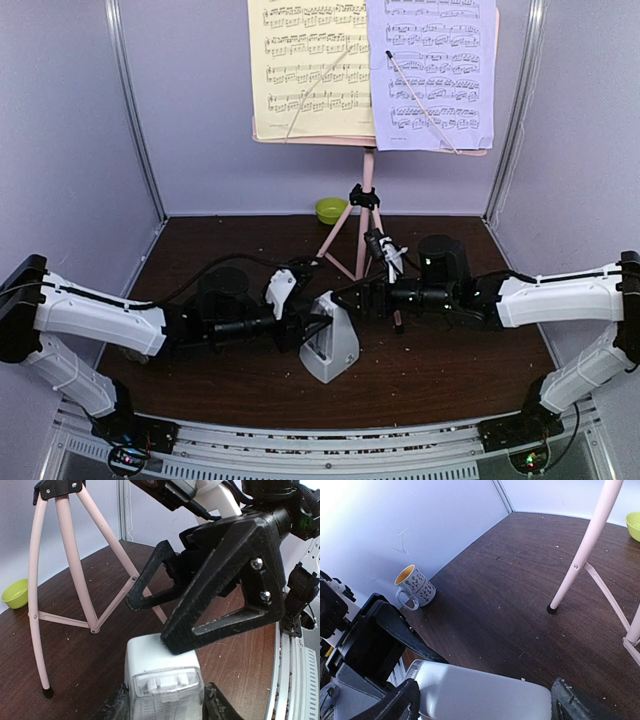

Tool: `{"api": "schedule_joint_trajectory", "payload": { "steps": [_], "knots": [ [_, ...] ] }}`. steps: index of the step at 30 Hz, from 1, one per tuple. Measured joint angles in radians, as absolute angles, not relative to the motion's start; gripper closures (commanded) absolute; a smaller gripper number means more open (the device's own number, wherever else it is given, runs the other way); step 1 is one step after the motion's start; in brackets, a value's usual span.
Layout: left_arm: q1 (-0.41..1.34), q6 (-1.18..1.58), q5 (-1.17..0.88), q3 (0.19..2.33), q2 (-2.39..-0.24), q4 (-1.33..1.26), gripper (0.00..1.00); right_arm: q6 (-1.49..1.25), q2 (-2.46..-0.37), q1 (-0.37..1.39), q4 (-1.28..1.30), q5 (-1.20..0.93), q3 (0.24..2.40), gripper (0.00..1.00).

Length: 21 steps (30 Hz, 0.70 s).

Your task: Set up the instrument practice props

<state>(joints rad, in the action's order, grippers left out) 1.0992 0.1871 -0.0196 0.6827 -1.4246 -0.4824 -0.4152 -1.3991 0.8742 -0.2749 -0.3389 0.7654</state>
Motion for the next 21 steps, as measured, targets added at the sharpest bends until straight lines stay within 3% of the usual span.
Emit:
{"api": "schedule_joint_trajectory", "payload": {
  "steps": [14, 21],
  "knots": [
    [1.089, 0.15, -0.013, 0.545, -1.272, -0.507, 0.77, -0.383, -1.421, 0.873, -0.337, -0.336, 0.757, 0.12],
    [0.903, 0.243, 0.025, 0.532, -1.203, -0.347, 0.76, -0.369, -1.394, 0.873, -0.289, -0.34, 0.764, 0.11]
  ]
}}
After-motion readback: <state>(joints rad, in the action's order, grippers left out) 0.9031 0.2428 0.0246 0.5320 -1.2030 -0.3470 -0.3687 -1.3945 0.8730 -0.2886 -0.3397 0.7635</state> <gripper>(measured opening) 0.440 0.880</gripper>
